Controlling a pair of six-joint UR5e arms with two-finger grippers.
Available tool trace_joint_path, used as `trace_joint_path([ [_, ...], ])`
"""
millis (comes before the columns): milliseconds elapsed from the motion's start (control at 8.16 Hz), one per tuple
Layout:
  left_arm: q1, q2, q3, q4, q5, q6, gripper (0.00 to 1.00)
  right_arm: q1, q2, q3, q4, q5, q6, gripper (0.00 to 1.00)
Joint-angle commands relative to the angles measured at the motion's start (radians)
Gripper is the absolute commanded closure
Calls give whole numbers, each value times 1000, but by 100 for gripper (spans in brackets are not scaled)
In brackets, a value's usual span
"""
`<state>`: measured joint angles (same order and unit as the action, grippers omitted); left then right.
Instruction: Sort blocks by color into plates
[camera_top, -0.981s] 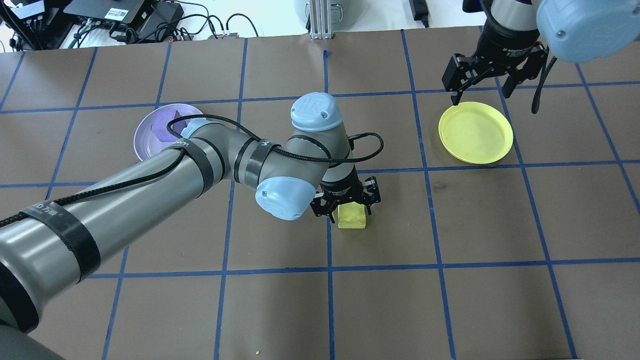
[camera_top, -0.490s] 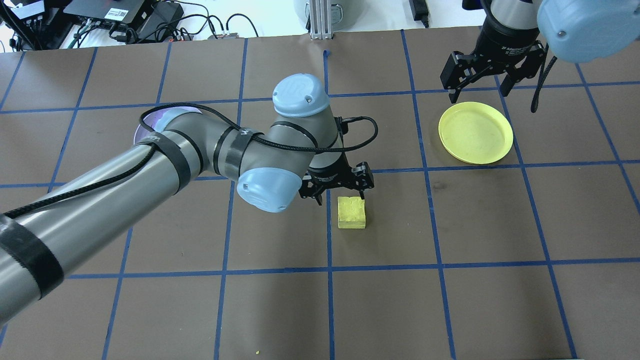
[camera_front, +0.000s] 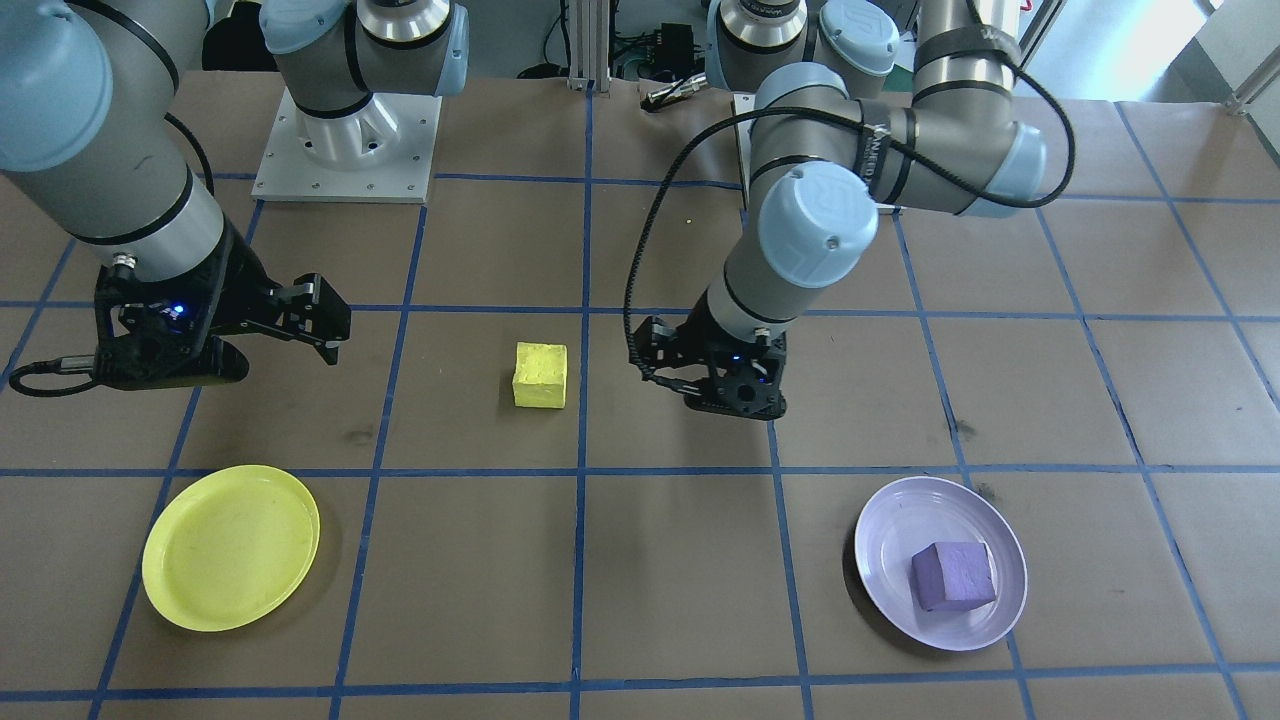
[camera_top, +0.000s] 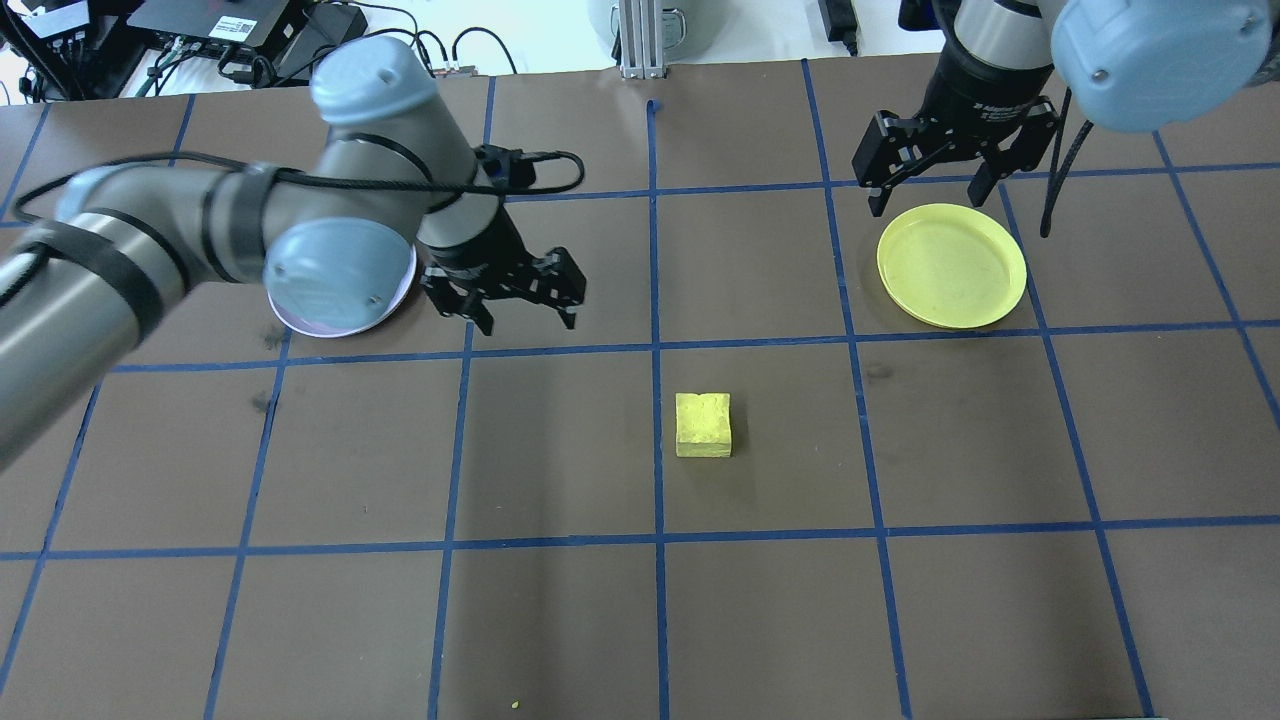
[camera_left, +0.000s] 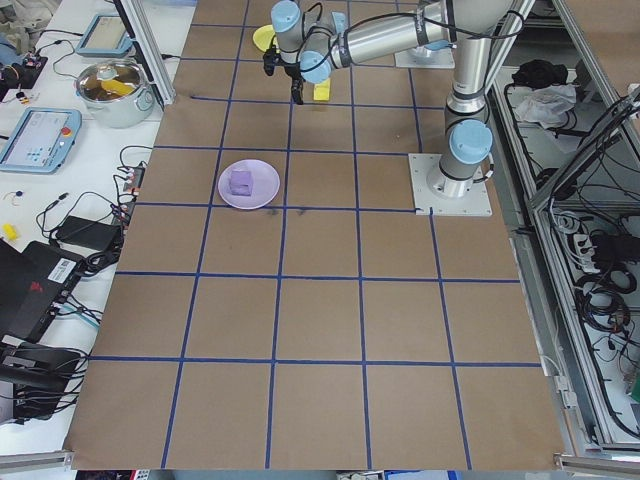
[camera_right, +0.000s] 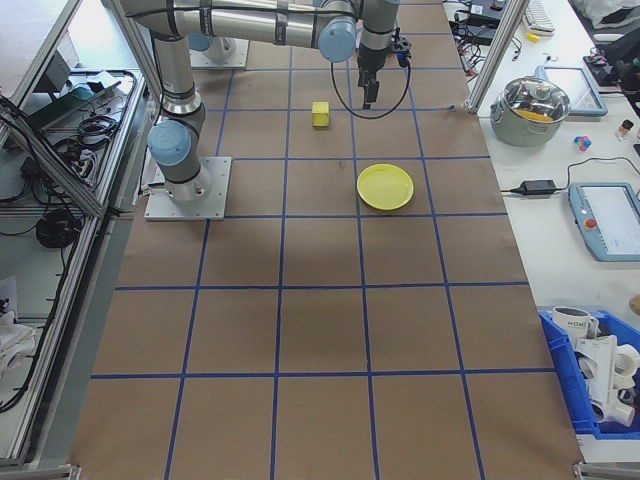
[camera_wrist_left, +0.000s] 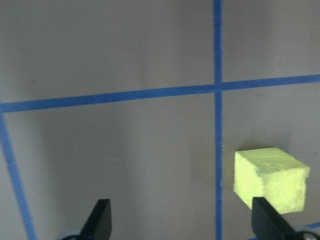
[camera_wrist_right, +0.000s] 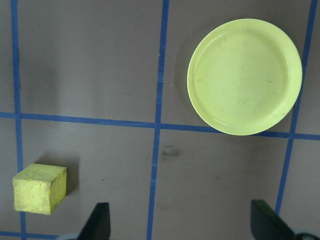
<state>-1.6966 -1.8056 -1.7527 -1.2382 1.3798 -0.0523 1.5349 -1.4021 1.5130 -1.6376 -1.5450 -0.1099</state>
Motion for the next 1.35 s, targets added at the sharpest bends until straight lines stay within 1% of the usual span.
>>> trace_joint_path([
  [0,103,74,248,-384,160,166,0,94,0,74,-2,34,262,0],
  [123,104,68,353,-482,160,123,0,144,2,107,-14,25,307,0],
  [245,107,81,408,-515,162,121,0,169,6,137,-15,37,314,0],
  [368,107,101,423,-520,163,121,0,178,12,174,-16,39,322,0],
  [490,107,106,424,-520,179,123,0,198,15,217,-39,40,323,0],
  [613,101,106,420,-520,202,124,0,239,38,261,-124,40,325,0],
  [735,100,112,418,-518,203,123,0,279,61,291,-205,42,354,0],
  [858,100,123,418,-508,203,127,0,303,93,296,-238,39,402,0],
  [981,107,112,432,-465,190,130,0,324,118,297,-266,39,406,0],
  [1103,113,141,430,-446,193,131,0,350,144,297,-296,39,407,0],
  [1226,115,156,424,-490,203,132,0,352,161,294,-306,40,407,0],
])
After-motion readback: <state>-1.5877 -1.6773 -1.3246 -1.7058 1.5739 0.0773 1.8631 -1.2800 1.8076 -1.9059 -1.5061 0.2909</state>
